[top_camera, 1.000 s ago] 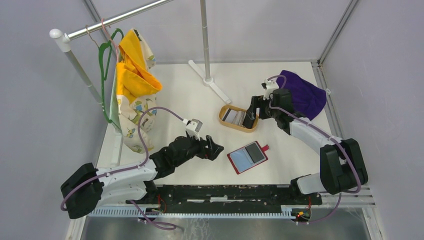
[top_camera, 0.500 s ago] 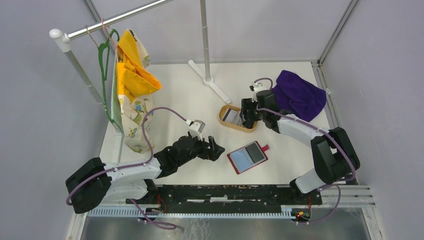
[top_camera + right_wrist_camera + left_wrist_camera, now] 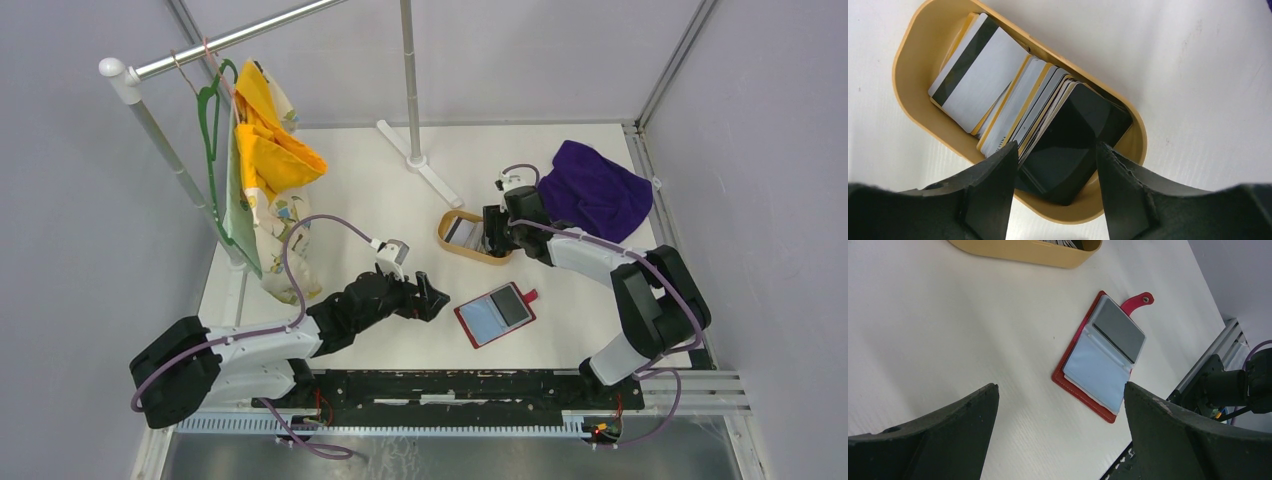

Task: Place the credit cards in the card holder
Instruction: Pick up the credit card from the storage box.

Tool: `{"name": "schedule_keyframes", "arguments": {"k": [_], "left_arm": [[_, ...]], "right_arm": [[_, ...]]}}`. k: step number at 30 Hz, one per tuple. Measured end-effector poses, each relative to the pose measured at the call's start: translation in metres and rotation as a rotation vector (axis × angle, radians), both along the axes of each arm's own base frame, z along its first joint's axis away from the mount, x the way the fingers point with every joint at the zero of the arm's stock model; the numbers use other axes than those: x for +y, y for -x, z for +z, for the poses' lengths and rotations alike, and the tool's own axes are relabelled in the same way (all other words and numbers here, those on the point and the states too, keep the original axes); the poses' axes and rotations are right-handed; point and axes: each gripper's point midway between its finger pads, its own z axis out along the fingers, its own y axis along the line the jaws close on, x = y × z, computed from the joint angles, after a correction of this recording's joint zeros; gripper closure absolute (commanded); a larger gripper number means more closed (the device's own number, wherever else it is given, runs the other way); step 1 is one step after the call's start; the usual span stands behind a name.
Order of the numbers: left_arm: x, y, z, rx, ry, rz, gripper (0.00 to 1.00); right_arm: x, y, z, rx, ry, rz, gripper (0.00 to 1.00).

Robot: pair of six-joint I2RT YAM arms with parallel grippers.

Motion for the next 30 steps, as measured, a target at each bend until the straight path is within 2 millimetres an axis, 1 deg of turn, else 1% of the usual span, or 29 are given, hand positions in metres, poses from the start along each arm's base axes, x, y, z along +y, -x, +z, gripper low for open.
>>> {"name": "schedule_keyframes", "arguments": {"k": [6,9,12,14,16,18,22,24,26,30], "left_arm": [[0.0,0.0,0.004,-0.006,0.009,0.0,0.01],[0.001,0.0,0.005,-0.009,0.012,0.001,0.01],[0.0,0.0,0.006,-0.009,0.013,0.001,0.01],[0.0,0.0,0.006,-0.01,0.014,0.001,0.01],[0.0,0.0,0.007,-0.011,0.016,0.0,0.02],[-0.001,-0.001,0.008,-0.011,0.016,0.0,0.02],[-0.002,-0.002,0.007,-0.008,0.011,0.0,0.02],[-0.003,-0.002,0.005,-0.004,0.007,0.0,0.02],[-0.003,-0.002,0.002,0.0,0.001,-0.001,0.02],[-0.003,-0.001,-0.003,0.01,-0.01,-0.004,0.02]], "right_arm": [[0.0,0.0,0.005,-0.006,-0.017,0.001,0.46],[-0.005,-0.004,0.014,-0.02,-0.042,-0.009,0.5],[-0.014,-0.006,0.022,-0.03,-0.076,-0.027,0.51],[-0.019,-0.006,0.024,-0.031,-0.094,-0.035,0.47],[-0.02,-0.005,0.025,-0.026,-0.115,-0.034,0.43],[-0.015,-0.003,0.026,-0.019,-0.147,-0.017,0.4],[-0.001,0.003,0.028,-0.001,-0.218,0.023,0.38],[0.003,0.002,0.027,0.002,-0.232,0.026,0.38],[0.004,0.002,0.022,0.018,-0.236,0.016,0.38],[0.003,0.004,0.005,0.07,-0.23,-0.01,0.4]]}}
